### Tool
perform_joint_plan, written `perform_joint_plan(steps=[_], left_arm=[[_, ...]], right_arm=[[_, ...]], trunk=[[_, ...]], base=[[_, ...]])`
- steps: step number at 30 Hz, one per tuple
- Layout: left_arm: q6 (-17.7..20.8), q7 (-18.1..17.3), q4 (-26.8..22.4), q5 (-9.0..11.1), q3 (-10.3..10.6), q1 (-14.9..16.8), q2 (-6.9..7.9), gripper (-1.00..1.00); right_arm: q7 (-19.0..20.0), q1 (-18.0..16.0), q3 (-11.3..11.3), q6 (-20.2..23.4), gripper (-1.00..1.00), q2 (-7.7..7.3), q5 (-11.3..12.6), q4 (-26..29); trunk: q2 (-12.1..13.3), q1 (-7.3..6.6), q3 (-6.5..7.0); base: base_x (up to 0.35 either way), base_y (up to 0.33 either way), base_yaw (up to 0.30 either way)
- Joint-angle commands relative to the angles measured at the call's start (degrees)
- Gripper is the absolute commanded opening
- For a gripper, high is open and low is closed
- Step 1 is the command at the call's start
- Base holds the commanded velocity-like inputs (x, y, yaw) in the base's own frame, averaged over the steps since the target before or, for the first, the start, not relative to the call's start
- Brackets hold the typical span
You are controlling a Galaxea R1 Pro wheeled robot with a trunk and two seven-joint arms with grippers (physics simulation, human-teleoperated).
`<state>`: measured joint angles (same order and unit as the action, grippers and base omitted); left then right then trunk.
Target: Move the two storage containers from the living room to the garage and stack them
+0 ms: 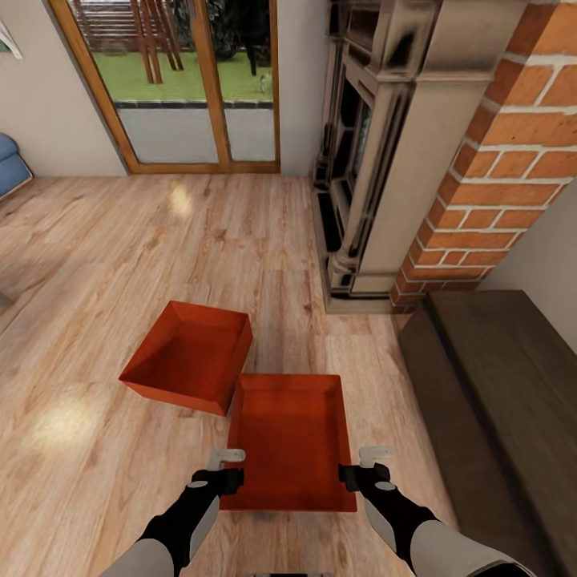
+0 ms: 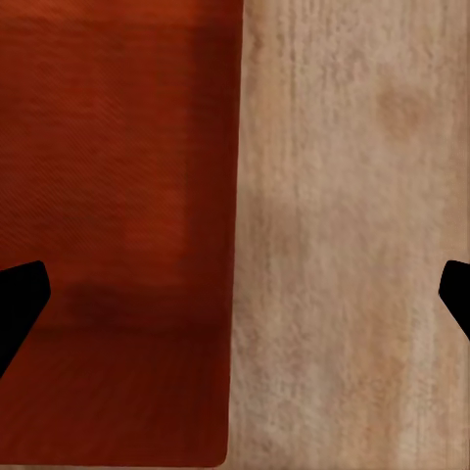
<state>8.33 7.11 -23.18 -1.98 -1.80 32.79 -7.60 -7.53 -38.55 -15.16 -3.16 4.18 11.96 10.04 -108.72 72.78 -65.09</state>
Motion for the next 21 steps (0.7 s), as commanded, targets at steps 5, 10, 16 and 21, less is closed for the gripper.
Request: perform_joint_plan(steps=[5, 10, 16, 21], left_arm=[[0.06, 0.16, -0.29, -0.30, -0.22, 0.00, 0.03, 1.00], [-0.05, 0.18, -0.74, -0.31, -0.28, 0.00, 0.04, 1.00], [-0.07, 0.25, -0.88, -0.31, -0.31, 0.00, 0.05, 1.00], [-0.07, 0.27, -0.90, -0.31, -0.31, 0.00, 0.05, 1.00]], right_arm=[[-0.27, -0.04, -0.57, 0.11, 1.00, 0.17, 0.60, -0.34], [-0.26, -0.04, -0.53, 0.16, 1.00, 0.20, 0.60, -1.04], [-0.22, -0.04, -0.55, 0.17, 1.00, 0.25, 0.61, -1.15], [-0.21, -0.04, -0.57, 0.17, 1.00, 0.25, 0.61, -1.16]], trunk=[[-2.03, 1.10, -0.94], [-4.04, 2.20, -1.83], [-6.45, 3.51, -2.91], [-8.45, 4.61, -3.81]], base=[[0.000, 0.000, 0.000], [0.000, 0.000, 0.000], [0.000, 0.000, 0.000], [0.000, 0.000, 0.000]])
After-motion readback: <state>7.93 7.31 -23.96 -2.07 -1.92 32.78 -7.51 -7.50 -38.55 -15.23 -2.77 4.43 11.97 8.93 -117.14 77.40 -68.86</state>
